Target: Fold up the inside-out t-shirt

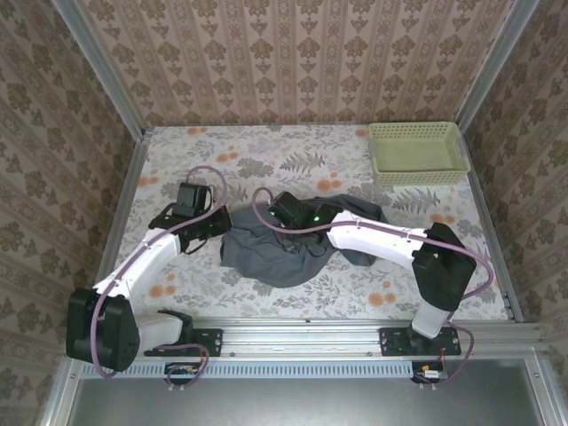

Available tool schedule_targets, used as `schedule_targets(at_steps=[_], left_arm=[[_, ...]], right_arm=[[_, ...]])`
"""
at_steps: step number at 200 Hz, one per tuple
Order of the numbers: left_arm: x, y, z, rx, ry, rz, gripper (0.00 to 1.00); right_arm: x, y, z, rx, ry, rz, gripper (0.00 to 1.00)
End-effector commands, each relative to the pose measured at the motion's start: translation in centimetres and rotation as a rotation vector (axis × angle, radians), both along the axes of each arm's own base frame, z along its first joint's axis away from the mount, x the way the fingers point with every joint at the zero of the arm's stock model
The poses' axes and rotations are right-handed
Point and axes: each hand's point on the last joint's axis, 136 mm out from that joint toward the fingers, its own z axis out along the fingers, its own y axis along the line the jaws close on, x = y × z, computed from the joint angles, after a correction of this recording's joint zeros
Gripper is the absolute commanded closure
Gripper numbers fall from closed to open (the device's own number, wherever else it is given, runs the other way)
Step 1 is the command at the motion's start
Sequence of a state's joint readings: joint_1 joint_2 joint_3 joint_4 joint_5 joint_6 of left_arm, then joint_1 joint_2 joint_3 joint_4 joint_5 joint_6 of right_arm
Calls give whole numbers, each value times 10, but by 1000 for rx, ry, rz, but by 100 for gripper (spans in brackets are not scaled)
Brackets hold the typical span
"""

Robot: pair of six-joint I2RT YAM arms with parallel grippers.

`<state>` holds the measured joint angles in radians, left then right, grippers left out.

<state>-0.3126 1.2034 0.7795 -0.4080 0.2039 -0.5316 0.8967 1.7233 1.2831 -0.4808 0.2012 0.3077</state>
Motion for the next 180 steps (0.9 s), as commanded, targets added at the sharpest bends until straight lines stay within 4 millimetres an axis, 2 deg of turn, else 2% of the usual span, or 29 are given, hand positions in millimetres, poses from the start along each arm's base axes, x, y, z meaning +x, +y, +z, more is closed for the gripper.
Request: schedule_targets(at_steps=[1, 32, 103, 114, 125, 151, 167, 180], left_arm=[[2, -1, 11, -22, -12, 10, 100], [2, -3, 11, -23, -14, 5, 100], [3, -4, 8, -20, -6, -2, 100], [3, -4, 7, -18, -5, -3, 100], [3, -4, 7, -16, -5, -4, 100], [3, -3, 6, -6, -4, -2, 100], [4, -3, 6, -5, 2, -1, 100], [6, -3, 6, -3, 3, 2, 100]], right_arm=[[5, -17, -19, -68, 35, -27, 82], [14, -24, -32, -111, 47, -38, 72], [18, -22, -57, -129, 107, -37, 71], [19, -22, -60, -138, 111, -41, 72], [19, -19, -60, -131, 115, -33, 81], [16, -17, -45, -145, 88, -14, 100], [13, -19, -23, -172, 41, -6, 100], [6, -16, 8, -164, -23, 13, 100]])
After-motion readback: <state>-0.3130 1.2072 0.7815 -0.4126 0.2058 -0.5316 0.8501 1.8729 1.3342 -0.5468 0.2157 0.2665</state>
